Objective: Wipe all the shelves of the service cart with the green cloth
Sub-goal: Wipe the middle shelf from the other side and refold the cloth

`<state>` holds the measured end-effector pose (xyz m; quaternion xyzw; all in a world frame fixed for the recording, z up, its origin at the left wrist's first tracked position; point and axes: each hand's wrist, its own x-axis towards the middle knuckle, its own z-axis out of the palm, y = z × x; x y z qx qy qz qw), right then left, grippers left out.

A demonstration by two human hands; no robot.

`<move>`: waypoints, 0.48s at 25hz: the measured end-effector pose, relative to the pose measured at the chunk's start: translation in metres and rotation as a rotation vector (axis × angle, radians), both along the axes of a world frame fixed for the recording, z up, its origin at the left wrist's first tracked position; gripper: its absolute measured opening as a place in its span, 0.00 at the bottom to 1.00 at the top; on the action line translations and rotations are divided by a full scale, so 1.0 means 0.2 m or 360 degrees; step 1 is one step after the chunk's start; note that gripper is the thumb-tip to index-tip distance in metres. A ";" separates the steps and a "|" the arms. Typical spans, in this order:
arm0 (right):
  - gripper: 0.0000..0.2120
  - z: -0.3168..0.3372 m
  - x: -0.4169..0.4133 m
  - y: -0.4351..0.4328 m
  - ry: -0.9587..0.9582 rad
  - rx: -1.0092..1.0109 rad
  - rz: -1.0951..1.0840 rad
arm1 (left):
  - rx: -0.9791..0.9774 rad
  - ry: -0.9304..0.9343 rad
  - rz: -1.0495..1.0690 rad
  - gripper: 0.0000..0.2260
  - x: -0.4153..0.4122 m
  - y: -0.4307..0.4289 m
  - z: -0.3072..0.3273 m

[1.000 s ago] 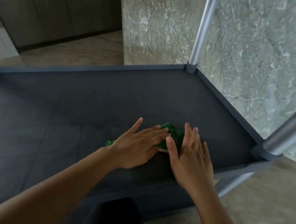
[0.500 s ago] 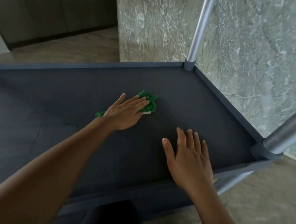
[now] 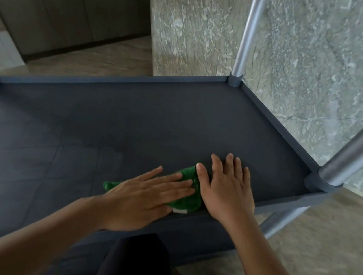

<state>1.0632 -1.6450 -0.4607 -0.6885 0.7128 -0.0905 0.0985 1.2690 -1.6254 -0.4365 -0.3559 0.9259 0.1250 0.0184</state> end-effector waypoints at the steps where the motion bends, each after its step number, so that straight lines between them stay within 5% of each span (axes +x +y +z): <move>1: 0.40 0.00 0.00 0.01 -0.0013 0.0002 0.0007 | 0.0011 -0.0005 -0.0023 0.21 0.02 0.03 0.01; 7: 0.43 0.00 0.02 0.03 0.0045 0.0063 0.0076 | -0.0056 -0.0016 0.0058 0.24 0.08 -0.11 0.00; 12: 0.42 0.00 0.02 0.04 0.0081 0.0010 0.0064 | -0.0224 -0.0075 0.0440 0.23 0.15 -0.52 -0.04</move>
